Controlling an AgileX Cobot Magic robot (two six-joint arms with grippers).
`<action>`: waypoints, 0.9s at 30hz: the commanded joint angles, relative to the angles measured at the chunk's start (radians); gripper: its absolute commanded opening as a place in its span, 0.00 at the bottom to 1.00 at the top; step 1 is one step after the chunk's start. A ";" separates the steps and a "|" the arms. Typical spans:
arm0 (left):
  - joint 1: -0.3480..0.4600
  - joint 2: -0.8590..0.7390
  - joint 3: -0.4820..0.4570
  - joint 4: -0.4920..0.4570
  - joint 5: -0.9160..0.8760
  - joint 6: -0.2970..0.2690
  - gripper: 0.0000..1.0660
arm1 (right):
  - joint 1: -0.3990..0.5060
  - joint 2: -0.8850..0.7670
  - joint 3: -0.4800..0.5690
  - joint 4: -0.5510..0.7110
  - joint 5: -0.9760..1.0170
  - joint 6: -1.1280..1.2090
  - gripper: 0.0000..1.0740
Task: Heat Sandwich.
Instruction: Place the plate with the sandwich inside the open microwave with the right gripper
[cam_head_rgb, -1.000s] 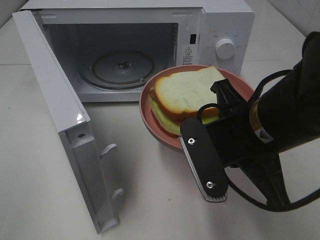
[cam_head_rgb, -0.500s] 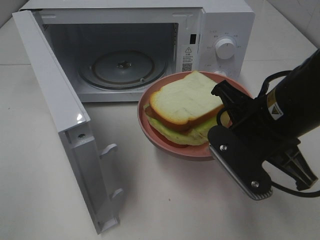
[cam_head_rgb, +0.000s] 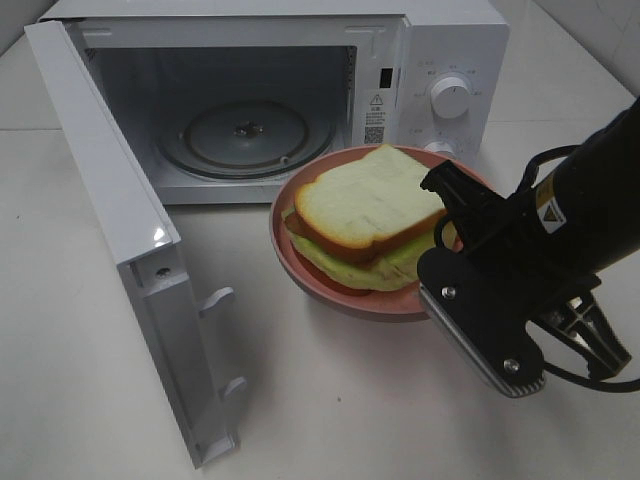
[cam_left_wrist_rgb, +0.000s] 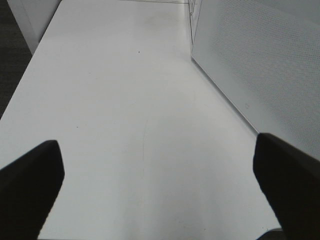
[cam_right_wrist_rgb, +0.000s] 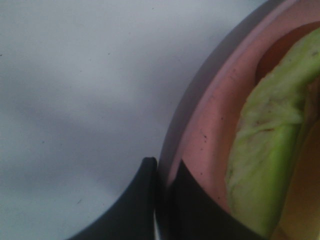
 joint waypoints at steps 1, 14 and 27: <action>0.002 -0.016 0.000 -0.007 -0.005 0.001 0.92 | -0.002 -0.007 0.000 0.034 -0.063 -0.033 0.00; 0.002 -0.016 0.000 -0.007 -0.005 0.001 0.92 | 0.000 0.077 -0.084 0.057 -0.074 -0.046 0.00; 0.002 -0.016 0.000 -0.007 -0.005 0.001 0.92 | 0.044 0.214 -0.218 0.060 -0.071 -0.045 0.00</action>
